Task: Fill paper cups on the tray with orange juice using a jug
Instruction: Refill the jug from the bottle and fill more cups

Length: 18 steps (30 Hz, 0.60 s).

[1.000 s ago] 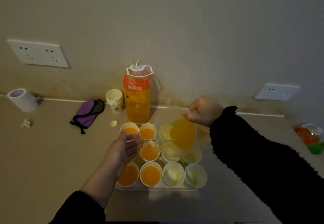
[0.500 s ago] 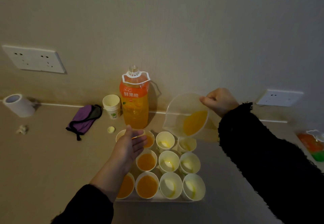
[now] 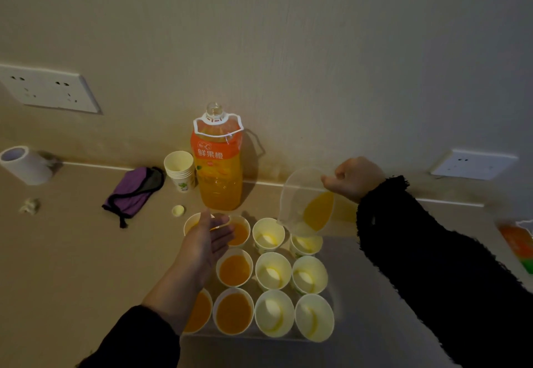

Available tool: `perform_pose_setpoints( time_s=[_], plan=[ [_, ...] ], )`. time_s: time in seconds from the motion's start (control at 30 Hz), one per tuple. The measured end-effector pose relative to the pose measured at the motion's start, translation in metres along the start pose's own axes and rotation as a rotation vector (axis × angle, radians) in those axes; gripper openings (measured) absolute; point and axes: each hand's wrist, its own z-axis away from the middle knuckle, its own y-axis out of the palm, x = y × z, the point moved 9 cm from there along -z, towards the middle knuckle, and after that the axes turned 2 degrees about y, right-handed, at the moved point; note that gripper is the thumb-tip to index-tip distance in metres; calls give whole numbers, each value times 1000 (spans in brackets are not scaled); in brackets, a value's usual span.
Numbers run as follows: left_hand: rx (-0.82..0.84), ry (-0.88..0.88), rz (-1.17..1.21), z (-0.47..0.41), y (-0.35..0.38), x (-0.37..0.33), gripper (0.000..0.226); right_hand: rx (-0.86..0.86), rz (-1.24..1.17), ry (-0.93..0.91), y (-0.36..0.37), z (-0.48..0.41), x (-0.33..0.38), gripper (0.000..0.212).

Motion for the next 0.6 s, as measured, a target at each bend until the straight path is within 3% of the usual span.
perform_pose_setpoints(
  time_s=[0.6],
  plan=[
    [-25,-4,2,-7,-8,5,51,136,204,-111,24,-9,15,64]
  ],
)
